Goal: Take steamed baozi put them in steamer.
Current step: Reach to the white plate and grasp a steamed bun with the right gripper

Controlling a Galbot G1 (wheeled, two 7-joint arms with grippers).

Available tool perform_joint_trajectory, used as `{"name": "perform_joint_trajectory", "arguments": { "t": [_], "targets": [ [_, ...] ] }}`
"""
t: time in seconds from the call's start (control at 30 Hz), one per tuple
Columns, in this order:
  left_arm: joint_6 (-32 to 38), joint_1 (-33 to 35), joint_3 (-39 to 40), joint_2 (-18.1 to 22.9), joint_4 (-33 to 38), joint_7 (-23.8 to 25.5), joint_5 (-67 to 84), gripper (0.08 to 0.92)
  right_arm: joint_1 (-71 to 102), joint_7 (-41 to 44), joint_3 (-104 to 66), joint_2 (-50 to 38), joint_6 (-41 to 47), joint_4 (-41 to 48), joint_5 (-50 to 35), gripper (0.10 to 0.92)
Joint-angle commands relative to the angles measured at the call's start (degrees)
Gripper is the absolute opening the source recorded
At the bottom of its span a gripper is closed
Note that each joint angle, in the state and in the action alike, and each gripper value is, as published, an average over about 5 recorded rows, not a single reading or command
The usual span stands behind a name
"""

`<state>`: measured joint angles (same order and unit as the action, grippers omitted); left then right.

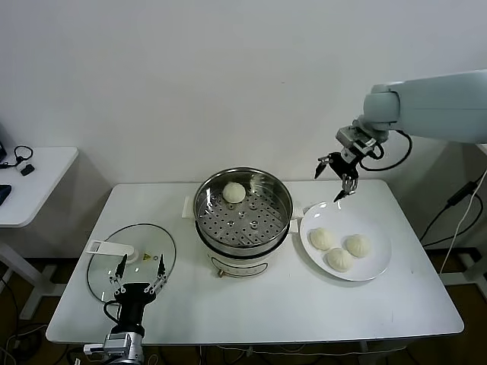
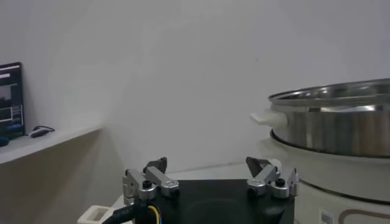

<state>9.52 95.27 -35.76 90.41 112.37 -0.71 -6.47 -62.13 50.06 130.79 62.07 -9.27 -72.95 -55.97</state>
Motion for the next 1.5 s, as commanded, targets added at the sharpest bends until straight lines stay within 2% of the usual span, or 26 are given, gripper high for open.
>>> {"name": "perform_joint_trajectory", "arguments": {
  "t": [0.03, 0.3, 0.77, 1.5],
  "targets": [
    [0.0, 0.0, -0.3, 0.0, 0.0, 0.0, 0.1, 0.823, 1.8, -1.0, -1.2, -4.9, 21.2, -7.2, -3.0, 0.823],
    [0.1, 0.3, -0.7, 0.2, -0.2, -0.1, 0.1, 0.823, 9.4, 0.1, -5.5, -5.0, 23.3, -2.9, 0.7, 0.823],
    [0.6, 0.4, -1.2, 0.0, -0.5, -0.2, 0.1, 0.823, 21.2, 0.9, -13.7, -2.7, 18.1, 10.5, 6.3, 0.823],
    [1.0, 0.7, -2.2, -0.1, -1.2, -0.2, -0.3, 0.823, 32.2, 1.3, -20.5, -1.7, 13.1, 19.7, 10.0, 0.823]
  ]
}}
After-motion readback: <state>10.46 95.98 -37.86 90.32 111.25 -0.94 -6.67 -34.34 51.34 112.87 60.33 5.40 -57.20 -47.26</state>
